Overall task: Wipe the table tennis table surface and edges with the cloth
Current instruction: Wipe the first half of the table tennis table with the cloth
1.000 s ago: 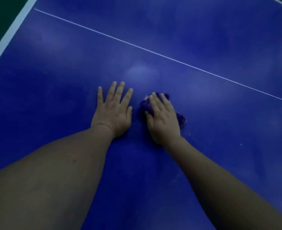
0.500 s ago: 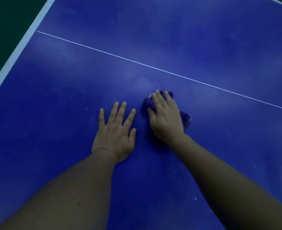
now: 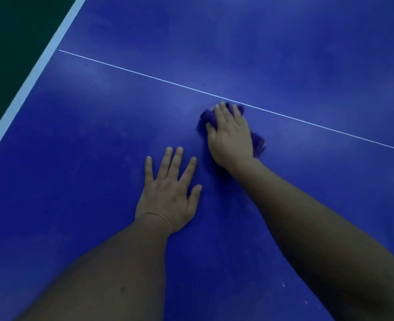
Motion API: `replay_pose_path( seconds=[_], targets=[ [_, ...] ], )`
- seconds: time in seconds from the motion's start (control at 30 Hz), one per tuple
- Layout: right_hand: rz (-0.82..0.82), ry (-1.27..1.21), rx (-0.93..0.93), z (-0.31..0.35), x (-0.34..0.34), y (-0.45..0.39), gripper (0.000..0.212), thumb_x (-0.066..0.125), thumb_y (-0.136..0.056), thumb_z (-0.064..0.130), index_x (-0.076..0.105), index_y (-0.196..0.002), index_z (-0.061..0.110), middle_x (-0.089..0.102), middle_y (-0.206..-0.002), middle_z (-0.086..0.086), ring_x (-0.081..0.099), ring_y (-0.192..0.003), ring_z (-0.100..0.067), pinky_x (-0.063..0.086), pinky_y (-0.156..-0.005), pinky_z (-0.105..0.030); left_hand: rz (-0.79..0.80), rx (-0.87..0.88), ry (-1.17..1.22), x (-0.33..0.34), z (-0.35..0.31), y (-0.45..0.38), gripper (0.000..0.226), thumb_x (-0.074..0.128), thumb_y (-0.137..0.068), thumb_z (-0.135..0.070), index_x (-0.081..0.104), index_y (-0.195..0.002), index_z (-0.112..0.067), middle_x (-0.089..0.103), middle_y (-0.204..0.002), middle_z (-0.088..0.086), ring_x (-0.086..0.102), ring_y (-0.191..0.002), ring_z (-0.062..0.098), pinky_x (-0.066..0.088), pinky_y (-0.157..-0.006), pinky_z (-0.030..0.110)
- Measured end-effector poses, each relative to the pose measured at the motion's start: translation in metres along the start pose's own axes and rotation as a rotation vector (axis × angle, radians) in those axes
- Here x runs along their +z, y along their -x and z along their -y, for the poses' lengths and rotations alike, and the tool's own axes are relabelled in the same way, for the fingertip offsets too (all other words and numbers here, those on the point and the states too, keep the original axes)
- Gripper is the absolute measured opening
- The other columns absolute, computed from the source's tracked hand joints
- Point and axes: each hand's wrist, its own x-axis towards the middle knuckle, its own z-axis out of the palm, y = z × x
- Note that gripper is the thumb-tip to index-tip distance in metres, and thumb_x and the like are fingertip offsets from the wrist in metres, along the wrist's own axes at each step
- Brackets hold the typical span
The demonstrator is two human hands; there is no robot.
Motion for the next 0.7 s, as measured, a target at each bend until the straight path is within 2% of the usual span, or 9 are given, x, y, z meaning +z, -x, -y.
replay_pose_path(
  seconds=[0.13,0.23,0.37,0.47,0.6,0.7],
  targets=[
    [-0.087,-0.020,0.231,-0.034,-0.008,-0.001,0.059,0.036,-0.105,0.039,0.029,-0.157,0.010,0.025,-0.165,-0.005,0.013,-0.153,-0.026,0.012,-0.124,-0.042,-0.015,0.009,0.025,0.001,0.001,-0.001,0.065,-0.003,-0.097,-0.060,-0.016,-0.154,-0.032,-0.018,-0.167,0.003,-0.024,-0.152,0.023,-0.013,-0.119,0.060],
    [-0.103,-0.060,0.416,-0.031,-0.001,0.021,0.061,0.034,-0.105,0.040,0.025,-0.158,0.011,0.020,-0.166,-0.003,0.009,-0.154,-0.026,0.009,-0.124,-0.044,-0.020,0.014,0.039,0.003,0.002,-0.001,0.065,0.000,-0.098,-0.060,-0.013,-0.154,-0.032,-0.016,-0.168,0.003,-0.023,-0.152,0.023,-0.014,-0.119,0.060],
    [-0.086,-0.039,0.268,-0.004,0.010,0.024,0.063,0.034,-0.104,0.043,0.026,-0.157,0.011,0.019,-0.167,-0.003,0.009,-0.154,-0.026,0.007,-0.124,-0.045,-0.022,0.014,0.013,0.004,0.000,-0.001,0.065,-0.002,-0.097,-0.060,-0.015,-0.154,-0.031,-0.016,-0.168,0.005,-0.022,-0.153,0.024,-0.013,-0.119,0.061],
    [-0.059,-0.031,0.197,-0.018,0.000,-0.001,0.060,0.035,-0.105,0.042,0.029,-0.156,0.012,0.024,-0.165,-0.002,0.013,-0.153,-0.026,0.012,-0.123,-0.045,-0.006,0.015,-0.023,0.003,0.000,-0.001,0.066,-0.003,-0.097,-0.061,-0.017,-0.153,-0.031,-0.017,-0.168,0.005,-0.023,-0.152,0.025,-0.012,-0.118,0.062],
    [-0.096,-0.036,0.302,-0.071,-0.018,0.003,0.057,0.036,-0.105,0.036,0.031,-0.155,0.009,0.026,-0.164,-0.007,0.017,-0.152,-0.029,0.011,-0.124,-0.043,0.027,0.008,-0.032,0.002,-0.001,-0.002,0.066,-0.010,-0.094,-0.061,-0.026,-0.151,-0.033,-0.025,-0.166,0.003,-0.029,-0.150,0.024,-0.014,-0.118,0.061],
    [-0.097,-0.030,0.372,-0.091,-0.017,0.035,0.057,0.037,-0.104,0.034,0.031,-0.155,0.008,0.026,-0.164,-0.008,0.017,-0.152,-0.030,0.012,-0.123,-0.044,0.075,0.002,-0.010,-0.004,0.000,-0.005,0.072,-0.006,-0.092,-0.063,-0.019,-0.156,-0.033,-0.026,-0.165,0.003,-0.030,-0.150,0.023,-0.015,-0.118,0.061]
  ],
)
